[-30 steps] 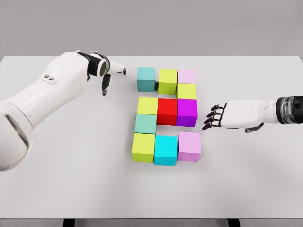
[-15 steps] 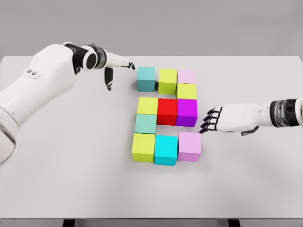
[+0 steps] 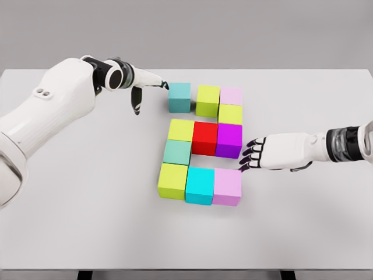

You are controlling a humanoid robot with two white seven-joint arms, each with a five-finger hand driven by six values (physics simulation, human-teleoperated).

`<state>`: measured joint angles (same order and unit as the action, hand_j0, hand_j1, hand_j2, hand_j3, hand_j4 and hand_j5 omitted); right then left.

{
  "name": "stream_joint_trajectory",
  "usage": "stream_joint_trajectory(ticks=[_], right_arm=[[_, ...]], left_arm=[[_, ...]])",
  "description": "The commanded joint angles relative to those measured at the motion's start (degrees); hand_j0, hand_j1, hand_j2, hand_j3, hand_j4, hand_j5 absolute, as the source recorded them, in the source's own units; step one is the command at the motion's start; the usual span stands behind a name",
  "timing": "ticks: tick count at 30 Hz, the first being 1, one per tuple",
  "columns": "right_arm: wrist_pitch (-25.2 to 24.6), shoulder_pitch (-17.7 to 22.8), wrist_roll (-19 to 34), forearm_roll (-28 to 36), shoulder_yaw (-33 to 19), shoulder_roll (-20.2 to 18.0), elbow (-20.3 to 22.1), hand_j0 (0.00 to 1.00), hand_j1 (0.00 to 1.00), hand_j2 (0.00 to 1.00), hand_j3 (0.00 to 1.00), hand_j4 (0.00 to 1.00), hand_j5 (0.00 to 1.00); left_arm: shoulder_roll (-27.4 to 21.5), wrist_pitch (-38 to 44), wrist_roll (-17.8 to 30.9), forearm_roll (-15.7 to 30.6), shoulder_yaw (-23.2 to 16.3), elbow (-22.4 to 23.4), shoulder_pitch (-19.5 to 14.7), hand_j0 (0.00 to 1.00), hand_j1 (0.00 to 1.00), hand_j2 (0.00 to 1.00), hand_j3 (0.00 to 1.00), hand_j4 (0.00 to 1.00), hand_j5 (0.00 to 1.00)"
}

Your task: Assemble the squares on the desktop into the number 2

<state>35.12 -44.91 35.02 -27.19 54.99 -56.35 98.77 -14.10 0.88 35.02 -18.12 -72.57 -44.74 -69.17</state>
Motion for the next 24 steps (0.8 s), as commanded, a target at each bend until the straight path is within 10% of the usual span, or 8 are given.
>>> stream_joint_trajectory(ticks=[1, 12, 24], right_arm=[[-0.1, 0.0, 0.0, 0.2, -0.2, -0.3, -0.5, 1.0, 1.0, 1.0, 1.0, 1.0, 1.0], [-0.1, 0.3, 0.0, 5.5, -11.7, -3.4, -7.4, 1.0, 1.0, 1.0, 1.0, 1.0, 1.0], [-0.1, 1.8, 0.0, 12.2, -12.8, -3.3, -7.8, 1.0, 1.0, 1.0, 1.0, 1.0, 1.0]], left_arm=[[0.1, -0.4, 0.0, -0.1, 0.1, -0.1, 0.0, 1.0, 1.0, 1.0, 1.0, 1.0, 1.0], [0.1, -1.7, 0.0, -0.1, 0.0, -0.5, -0.1, 1.0, 1.0, 1.0, 1.0, 1.0, 1.0], [0.6, -1.3, 0.0, 0.0, 0.1, -1.3, -0.1, 1.0, 1.0, 1.0, 1.0, 1.0, 1.0]])
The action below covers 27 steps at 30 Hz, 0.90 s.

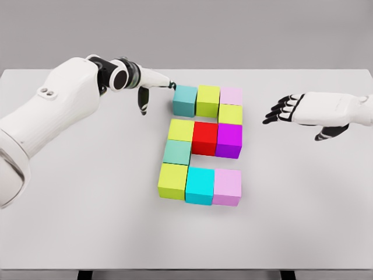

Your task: Assemble the squares on the desktop into the number 2

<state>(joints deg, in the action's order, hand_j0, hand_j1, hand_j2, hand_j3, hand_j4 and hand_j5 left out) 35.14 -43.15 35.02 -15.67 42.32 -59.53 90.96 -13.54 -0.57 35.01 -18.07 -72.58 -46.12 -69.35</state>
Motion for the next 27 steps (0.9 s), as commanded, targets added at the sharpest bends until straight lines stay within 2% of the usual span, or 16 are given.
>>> stream_joint_trajectory(ticks=[1, 6, 9, 12, 14, 27], right_arm=[[-0.1, 0.0, 0.0, 0.6, -0.1, -0.1, 0.0, 1.0, 1.0, 1.0, 1.0, 1.0, 1.0], [-0.1, 0.3, 0.0, 0.7, -0.1, -0.1, 0.0, 1.0, 1.0, 1.0, 1.0, 1.0, 1.0], [-0.1, 0.7, 0.0, 0.6, -0.1, 0.0, -0.1, 1.0, 1.0, 1.0, 1.0, 1.0, 1.0], [-0.1, 0.7, 0.0, 0.6, -0.2, 0.1, -0.3, 1.0, 1.0, 1.0, 1.0, 1.0, 1.0], [-0.1, 0.8, 0.0, 0.6, -0.8, -0.2, -0.3, 1.0, 1.0, 1.0, 1.0, 1.0, 1.0], [-0.1, 0.8, 0.0, 0.6, -1.1, -0.3, -0.3, 1.0, 1.0, 1.0, 1.0, 1.0, 1.0]], left_arm=[[0.0, 0.3, 0.0, 0.1, 0.2, 0.3, 0.0, 1.0, 1.0, 1.0, 1.0, 1.0, 1.0], [-0.8, 0.7, 0.0, 0.1, 0.3, 0.7, -0.1, 1.0, 1.0, 1.0, 1.0, 1.0, 1.0], [-2.4, -0.6, 0.0, 1.7, 0.4, -0.8, -0.3, 1.0, 1.0, 1.0, 1.0, 1.0, 1.0], [-6.4, -4.5, 0.0, 4.8, 0.7, -6.6, -0.1, 1.0, 1.0, 1.0, 1.0, 1.0, 1.0], [-8.0, -6.5, 0.0, 5.7, 0.7, -8.3, -0.1, 1.0, 1.0, 1.0, 1.0, 1.0, 1.0], [-8.4, -7.2, 0.0, 5.1, 0.2, -7.9, 1.1, 1.0, 1.0, 1.0, 1.0, 1.0, 1.0]])
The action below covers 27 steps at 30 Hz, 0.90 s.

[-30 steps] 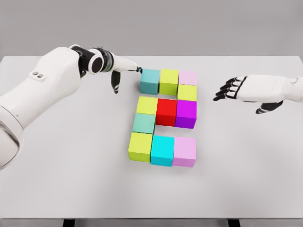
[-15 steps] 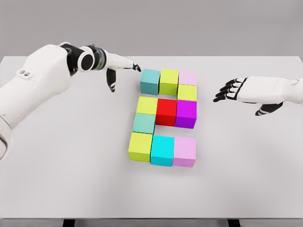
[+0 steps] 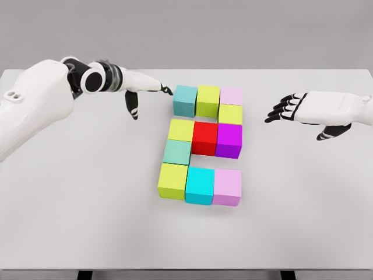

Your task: Assemble the squares on the desktop into the number 2

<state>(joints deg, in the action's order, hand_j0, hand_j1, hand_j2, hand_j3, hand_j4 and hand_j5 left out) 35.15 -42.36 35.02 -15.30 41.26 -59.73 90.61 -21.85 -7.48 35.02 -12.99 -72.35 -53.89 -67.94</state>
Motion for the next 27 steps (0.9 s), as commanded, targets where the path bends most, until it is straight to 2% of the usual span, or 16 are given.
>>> stream_joint_trajectory(ticks=[1, 18, 27], right_arm=[[-0.1, 0.0, 0.0, 0.3, 0.0, -0.1, 0.0, 1.0, 1.0, 1.0, 1.0, 1.0, 1.0], [-0.1, 0.0, 0.0, 0.2, 0.0, -0.1, 0.0, 1.0, 1.0, 1.0, 1.0, 1.0, 1.0], [-0.1, 0.0, 0.0, 0.2, 0.0, -0.1, 0.0, 1.0, 1.0, 1.0, 1.0, 1.0, 1.0]], left_arm=[[-0.1, -1.0, 0.0, 0.0, -0.1, -0.2, 0.0, 1.0, 1.0, 1.0, 1.0, 1.0, 1.0], [0.7, -1.0, 0.0, 0.1, 0.0, 0.0, 0.1, 1.0, 1.0, 1.0, 1.0, 1.0, 1.0], [-2.0, -1.0, 0.0, 0.4, 0.5, 2.0, -0.3, 1.0, 1.0, 1.0, 1.0, 1.0, 1.0]])
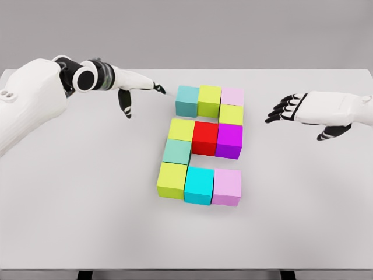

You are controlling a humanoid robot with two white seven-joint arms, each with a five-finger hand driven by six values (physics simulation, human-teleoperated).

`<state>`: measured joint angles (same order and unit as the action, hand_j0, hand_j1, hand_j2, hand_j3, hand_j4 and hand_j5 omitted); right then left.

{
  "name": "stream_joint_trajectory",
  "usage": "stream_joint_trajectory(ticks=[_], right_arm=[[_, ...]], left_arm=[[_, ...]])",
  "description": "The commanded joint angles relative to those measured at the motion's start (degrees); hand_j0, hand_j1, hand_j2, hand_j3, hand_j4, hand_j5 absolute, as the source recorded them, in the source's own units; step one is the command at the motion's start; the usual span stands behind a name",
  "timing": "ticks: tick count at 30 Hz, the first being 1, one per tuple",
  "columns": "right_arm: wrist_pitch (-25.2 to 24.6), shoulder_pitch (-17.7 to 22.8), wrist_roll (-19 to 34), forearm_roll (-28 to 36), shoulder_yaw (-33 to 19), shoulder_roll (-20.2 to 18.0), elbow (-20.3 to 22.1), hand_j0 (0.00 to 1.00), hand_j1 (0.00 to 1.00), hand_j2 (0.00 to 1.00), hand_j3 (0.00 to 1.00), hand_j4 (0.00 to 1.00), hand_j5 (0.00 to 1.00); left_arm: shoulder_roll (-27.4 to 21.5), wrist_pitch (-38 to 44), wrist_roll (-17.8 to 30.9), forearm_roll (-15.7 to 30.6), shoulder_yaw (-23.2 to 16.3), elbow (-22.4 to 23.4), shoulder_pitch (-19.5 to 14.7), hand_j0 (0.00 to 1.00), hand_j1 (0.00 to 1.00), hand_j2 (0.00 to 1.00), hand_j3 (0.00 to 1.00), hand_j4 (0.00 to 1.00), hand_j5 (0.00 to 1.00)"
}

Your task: Assemble the squares on the desktop into the number 2

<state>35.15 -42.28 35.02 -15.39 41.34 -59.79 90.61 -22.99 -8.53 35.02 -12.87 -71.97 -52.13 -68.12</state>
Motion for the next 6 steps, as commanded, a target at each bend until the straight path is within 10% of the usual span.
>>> stream_joint_trajectory(ticks=[1, 6], right_arm=[[-0.1, -0.1, 0.0, 0.3, 0.0, -0.1, 0.0, 1.0, 1.0, 1.0, 1.0, 1.0, 1.0], [-0.1, -0.1, 0.0, 0.3, 0.1, -0.1, 0.0, 1.0, 1.0, 1.0, 1.0, 1.0, 1.0]], left_arm=[[-0.9, 0.0, 0.0, 0.5, 0.2, 0.3, 0.0, 1.0, 1.0, 1.0, 1.0, 1.0, 1.0], [-1.0, 0.3, 0.0, 0.5, 0.2, 0.3, 0.1, 1.0, 1.0, 1.0, 1.0, 1.0, 1.0]])
